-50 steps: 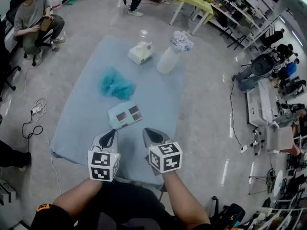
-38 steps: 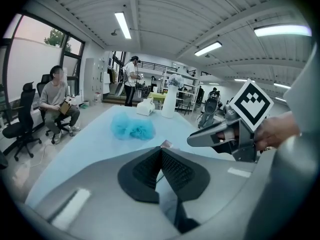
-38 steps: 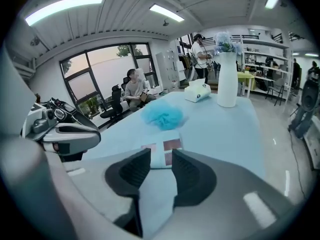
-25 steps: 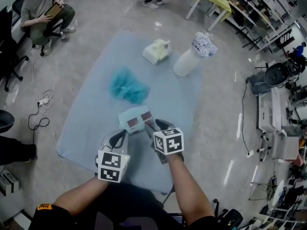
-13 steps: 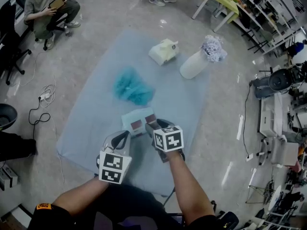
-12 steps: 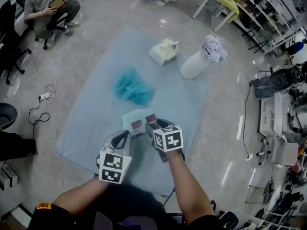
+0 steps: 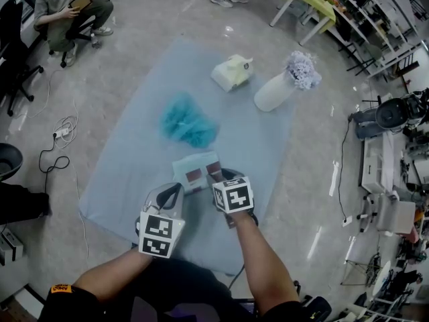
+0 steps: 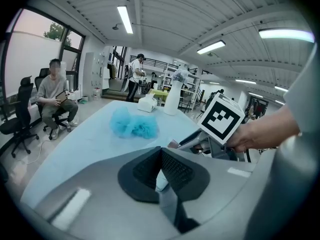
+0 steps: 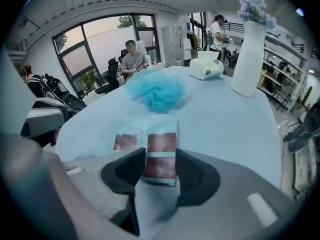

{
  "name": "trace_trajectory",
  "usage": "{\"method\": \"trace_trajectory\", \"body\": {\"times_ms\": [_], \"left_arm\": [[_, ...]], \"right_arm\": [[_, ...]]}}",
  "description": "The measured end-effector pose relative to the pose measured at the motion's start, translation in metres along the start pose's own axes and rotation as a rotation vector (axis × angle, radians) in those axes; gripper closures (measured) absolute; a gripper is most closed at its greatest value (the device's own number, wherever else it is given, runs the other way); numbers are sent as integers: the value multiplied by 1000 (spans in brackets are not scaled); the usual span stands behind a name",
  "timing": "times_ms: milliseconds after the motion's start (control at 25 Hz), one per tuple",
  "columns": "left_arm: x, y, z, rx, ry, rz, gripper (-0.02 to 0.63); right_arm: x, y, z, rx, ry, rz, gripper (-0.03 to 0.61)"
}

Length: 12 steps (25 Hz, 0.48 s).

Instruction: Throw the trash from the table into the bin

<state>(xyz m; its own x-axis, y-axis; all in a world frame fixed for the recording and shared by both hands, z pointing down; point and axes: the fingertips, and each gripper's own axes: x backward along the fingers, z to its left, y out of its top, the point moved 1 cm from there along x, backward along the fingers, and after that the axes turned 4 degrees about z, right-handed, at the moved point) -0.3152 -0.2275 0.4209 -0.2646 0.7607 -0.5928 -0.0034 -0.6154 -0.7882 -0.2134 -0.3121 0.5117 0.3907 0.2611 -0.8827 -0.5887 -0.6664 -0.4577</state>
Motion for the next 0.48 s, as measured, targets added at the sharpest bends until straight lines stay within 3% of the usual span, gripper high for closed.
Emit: {"method": "trace_trajectory", "body": {"times_ms": [240,480], "left_arm": [[2,-3,0,2,-3,-3,606],[6,-3,1,2,-15,-10,606]], "right_arm": [[5,-8,-7,14,-56,17,497],[11,-11,-4,-38,-38,-8,551]]}}
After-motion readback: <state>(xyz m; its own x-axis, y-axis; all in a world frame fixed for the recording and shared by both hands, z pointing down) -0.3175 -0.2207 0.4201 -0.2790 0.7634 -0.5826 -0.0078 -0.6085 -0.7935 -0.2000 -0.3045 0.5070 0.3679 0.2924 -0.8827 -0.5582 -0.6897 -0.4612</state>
